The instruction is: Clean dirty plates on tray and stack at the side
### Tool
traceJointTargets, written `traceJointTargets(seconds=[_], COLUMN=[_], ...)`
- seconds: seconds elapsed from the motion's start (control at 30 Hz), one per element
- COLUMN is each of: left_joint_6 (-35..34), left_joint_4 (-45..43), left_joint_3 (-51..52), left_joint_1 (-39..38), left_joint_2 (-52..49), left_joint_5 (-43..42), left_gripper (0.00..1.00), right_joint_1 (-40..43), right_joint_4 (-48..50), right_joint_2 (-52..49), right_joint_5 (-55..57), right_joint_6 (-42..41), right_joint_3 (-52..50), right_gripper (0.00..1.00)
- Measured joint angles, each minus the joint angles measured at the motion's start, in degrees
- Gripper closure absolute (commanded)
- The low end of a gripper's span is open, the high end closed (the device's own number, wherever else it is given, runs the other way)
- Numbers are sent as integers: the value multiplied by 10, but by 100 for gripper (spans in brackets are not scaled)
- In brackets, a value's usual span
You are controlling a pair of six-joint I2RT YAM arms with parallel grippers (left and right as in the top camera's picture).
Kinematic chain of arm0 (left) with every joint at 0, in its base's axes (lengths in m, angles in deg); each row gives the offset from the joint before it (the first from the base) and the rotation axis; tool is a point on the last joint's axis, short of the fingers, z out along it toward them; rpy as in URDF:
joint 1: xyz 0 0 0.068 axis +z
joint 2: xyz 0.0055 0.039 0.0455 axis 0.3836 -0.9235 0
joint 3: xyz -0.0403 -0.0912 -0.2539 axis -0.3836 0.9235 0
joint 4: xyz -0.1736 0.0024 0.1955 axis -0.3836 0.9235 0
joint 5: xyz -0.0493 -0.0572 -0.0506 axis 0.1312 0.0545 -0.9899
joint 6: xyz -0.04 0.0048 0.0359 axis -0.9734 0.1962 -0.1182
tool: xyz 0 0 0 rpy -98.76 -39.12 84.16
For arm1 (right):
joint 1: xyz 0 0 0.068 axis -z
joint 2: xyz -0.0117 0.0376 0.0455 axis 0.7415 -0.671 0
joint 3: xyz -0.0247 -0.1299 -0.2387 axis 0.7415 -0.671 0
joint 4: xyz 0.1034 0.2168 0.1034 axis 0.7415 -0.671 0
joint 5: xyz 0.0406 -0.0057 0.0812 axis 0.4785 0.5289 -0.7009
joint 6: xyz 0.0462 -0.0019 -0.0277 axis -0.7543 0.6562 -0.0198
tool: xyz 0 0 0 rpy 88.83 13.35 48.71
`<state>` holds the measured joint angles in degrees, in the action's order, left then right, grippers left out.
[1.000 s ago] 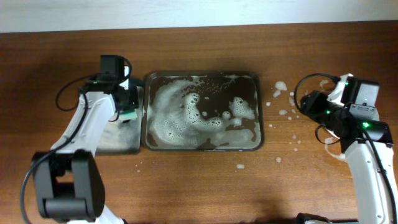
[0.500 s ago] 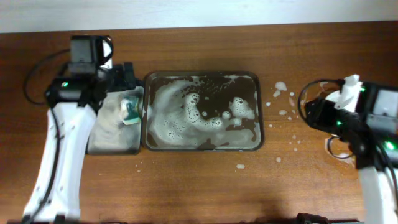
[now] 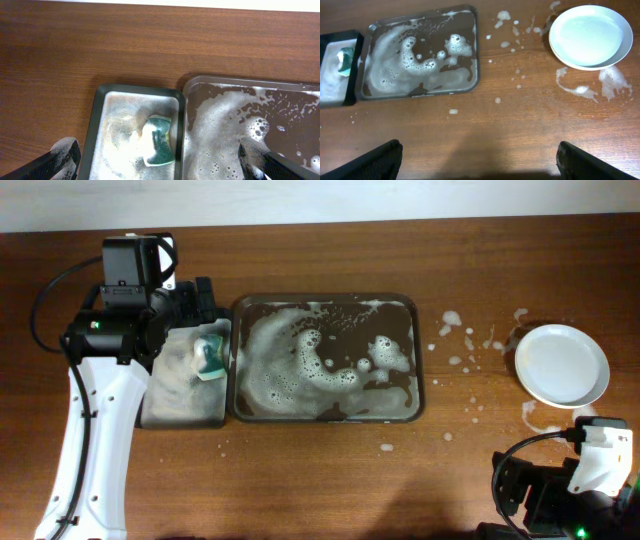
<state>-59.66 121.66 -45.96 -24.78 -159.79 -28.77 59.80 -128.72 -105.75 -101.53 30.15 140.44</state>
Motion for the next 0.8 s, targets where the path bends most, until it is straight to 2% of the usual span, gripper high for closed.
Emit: traceJointTargets(seconds=[0.1,0.13,0.2,0.23,0.3,0.33,0.37,0.4,0.43,0.5,0.6,0.7,0.77,0.8], left_joint_6=[0,0,0,0,0,0,0,0,0,0,0,0,0,0], left_joint_4=[0,1,0,0,0,1,0,0,0,0,0,0,0,0], left_joint_3=[0,0,0,0,0,0,0,0,0,0,0,0,0,0], left_joint_1=[0,0,0,0,0,0,0,0,0,0,0,0,0,0], left_joint_2=[0,0,0,0,0,-1,0,-1,0,0,-1,-1,-1,-1], left_joint_5=[0,-1,-1,0,-2,-2,-2,-2,-2,-2,-2,-2,-2,-2], left_gripper=[1,1,1,1,1,1,1,1,1,1,1,1,1,1], right_joint_1=[0,0,-6,-23,-60,-68,-83,-90,-108,-128,-133,-133,-136,-136], right_joint_4=[110,207,325,438,581,643,747,763,833,857,868,923,935,905], right_joint_2=[22,54,137,181,262,281,319,334,365,397,402,402,402,403], right_joint_5=[7,7,12,13,13,13,13,13,27,43,74,80,80,78], right_joint_6=[2,3,2,2,2,3,2,3,2,2,2,3,2,2], right_joint_3=[-47,-103,-241,-325,-494,-536,-631,-665,-733,-780,-809,-848,-855,-853], right_gripper=[2,2,2,2,2,2,2,2,2,1,2,2,2,2])
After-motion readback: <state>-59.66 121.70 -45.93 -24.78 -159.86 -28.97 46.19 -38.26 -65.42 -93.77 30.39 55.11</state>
